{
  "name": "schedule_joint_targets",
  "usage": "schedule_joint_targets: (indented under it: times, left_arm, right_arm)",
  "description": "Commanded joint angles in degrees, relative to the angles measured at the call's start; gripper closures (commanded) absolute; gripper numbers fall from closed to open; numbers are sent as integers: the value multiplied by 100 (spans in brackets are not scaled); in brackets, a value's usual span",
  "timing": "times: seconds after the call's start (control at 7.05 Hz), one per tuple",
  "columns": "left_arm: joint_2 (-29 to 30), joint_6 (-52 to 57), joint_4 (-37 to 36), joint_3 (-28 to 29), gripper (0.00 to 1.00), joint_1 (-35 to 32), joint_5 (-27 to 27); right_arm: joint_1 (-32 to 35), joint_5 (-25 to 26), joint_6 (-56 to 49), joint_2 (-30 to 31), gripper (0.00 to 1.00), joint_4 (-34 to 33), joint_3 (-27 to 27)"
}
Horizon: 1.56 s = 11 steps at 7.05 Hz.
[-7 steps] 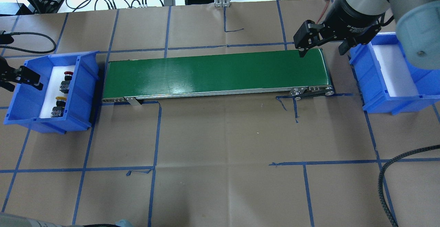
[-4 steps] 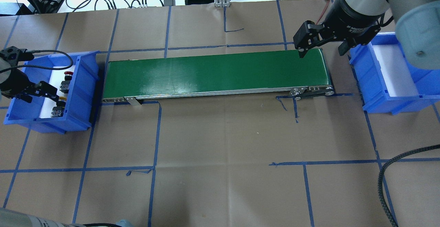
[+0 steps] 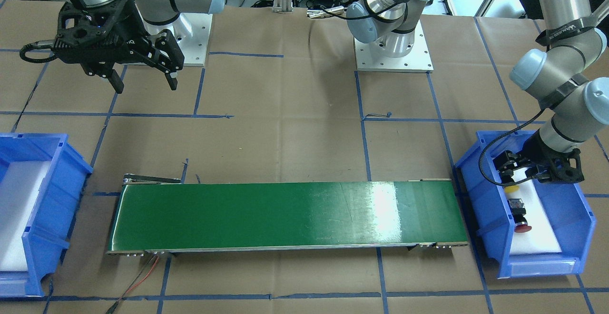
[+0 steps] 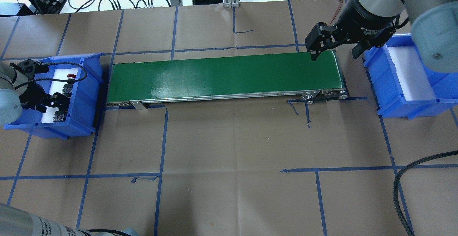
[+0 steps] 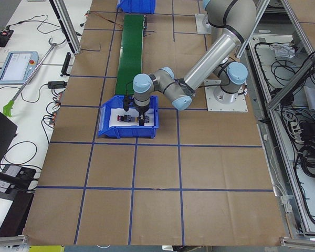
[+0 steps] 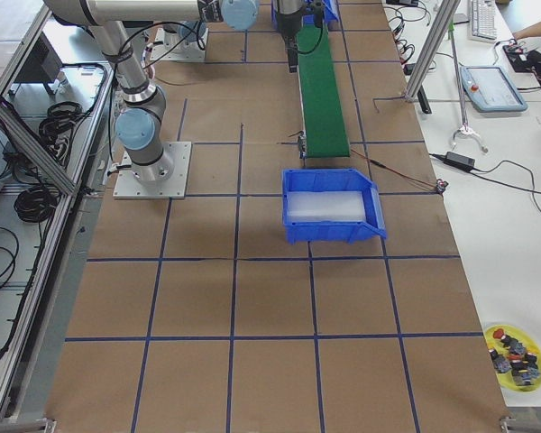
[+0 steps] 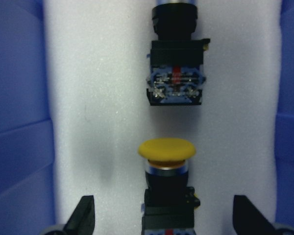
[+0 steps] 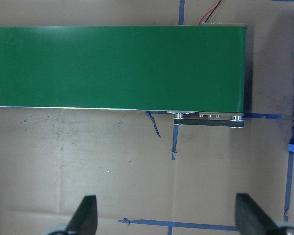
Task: Transport two buttons from left to right
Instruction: 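Lower the left gripper into the bin and grasp the yellow button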
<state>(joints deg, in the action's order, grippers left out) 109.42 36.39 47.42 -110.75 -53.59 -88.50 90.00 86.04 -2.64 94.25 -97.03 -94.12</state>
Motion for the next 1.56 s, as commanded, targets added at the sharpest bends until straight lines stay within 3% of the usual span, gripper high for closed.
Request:
schedule_joint_targets:
  times: [0.0,0.14,0.28,0.43,0.71,0.85,1.13,1.42]
  left_arm:
    - [105,0,-128,-60,0,-11,26]
    - [114,-9,-119,-69,0,-11,25]
    - [123,-9,-128,-61,9,-11,25]
    - [132,-35,-128,-61,35,-11,-18]
    - [132,-114,-119,-34,73,-11,-1]
    - [123,-114,-58,27,80,-2,8]
    - [-139,-106,90,219,82,-20,17]
    - [-438,-97,1175,867,81,-20,-10]
  right_arm:
    - [-9,0,0,14,0,0,16]
    - [0,-9,17,6,0,-9,16]
    - [0,-9,44,6,0,-17,-1]
    - [0,-9,53,14,0,-26,16]
    - [0,-9,62,14,0,-26,16]
    - [0,0,62,6,0,-26,-27]
    - [0,-9,70,5,0,-18,15]
    - [0,-17,62,6,0,-26,16]
